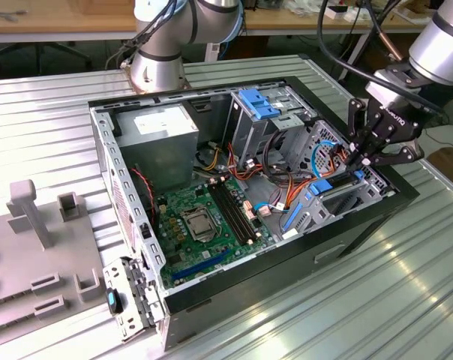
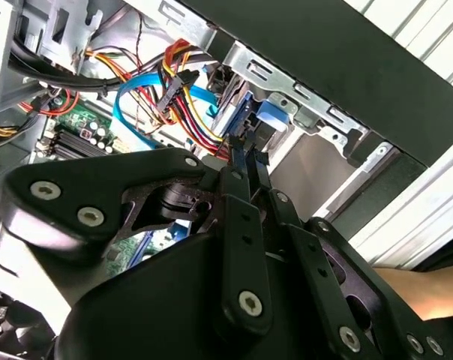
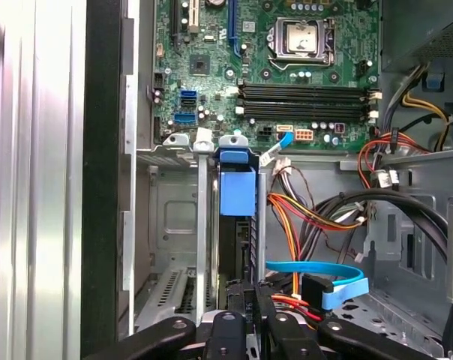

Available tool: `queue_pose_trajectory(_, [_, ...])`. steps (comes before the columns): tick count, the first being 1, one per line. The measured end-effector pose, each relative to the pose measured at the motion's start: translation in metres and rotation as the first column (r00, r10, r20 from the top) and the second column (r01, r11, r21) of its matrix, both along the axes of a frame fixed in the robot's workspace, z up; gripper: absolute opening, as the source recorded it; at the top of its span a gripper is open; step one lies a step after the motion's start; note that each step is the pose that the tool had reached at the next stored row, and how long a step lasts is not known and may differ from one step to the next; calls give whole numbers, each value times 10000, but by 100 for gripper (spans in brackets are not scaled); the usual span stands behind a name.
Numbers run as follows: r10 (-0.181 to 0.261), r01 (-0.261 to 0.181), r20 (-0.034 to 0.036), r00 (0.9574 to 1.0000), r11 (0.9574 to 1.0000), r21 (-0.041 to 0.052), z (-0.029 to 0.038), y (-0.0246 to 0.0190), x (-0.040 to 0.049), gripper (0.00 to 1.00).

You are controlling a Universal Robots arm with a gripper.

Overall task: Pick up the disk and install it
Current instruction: 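Insert the first disk wire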

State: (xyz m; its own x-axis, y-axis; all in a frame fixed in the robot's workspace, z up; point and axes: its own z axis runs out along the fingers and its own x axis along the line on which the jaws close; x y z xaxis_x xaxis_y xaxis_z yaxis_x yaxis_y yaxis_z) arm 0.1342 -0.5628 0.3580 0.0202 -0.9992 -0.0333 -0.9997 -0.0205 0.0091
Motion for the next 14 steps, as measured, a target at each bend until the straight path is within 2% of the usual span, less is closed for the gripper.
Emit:
queue_pose_trajectory(5, [56, -56, 4, 10000, 10000, 2, -58, -1, -24, 18])
queue_pose_trajectory(7, [59, -60, 89, 9999, 10000, 2, -60, -1, -49, 18])
queue_pose_trajectory(9, [66, -66, 130, 9999, 10000, 1, -65, 0, -50, 18])
queue_pose_trajectory(10, [109, -109, 181, 9998, 9999, 1, -70, -1, -51, 18])
queue_pose_trajectory(12, [500, -501, 212, 9985, 9987, 17, -85, 0, -66, 18])
queue_pose_trajectory(14, [501, -502, 215, 9985, 9987, 16, -92, -1, -66, 18])
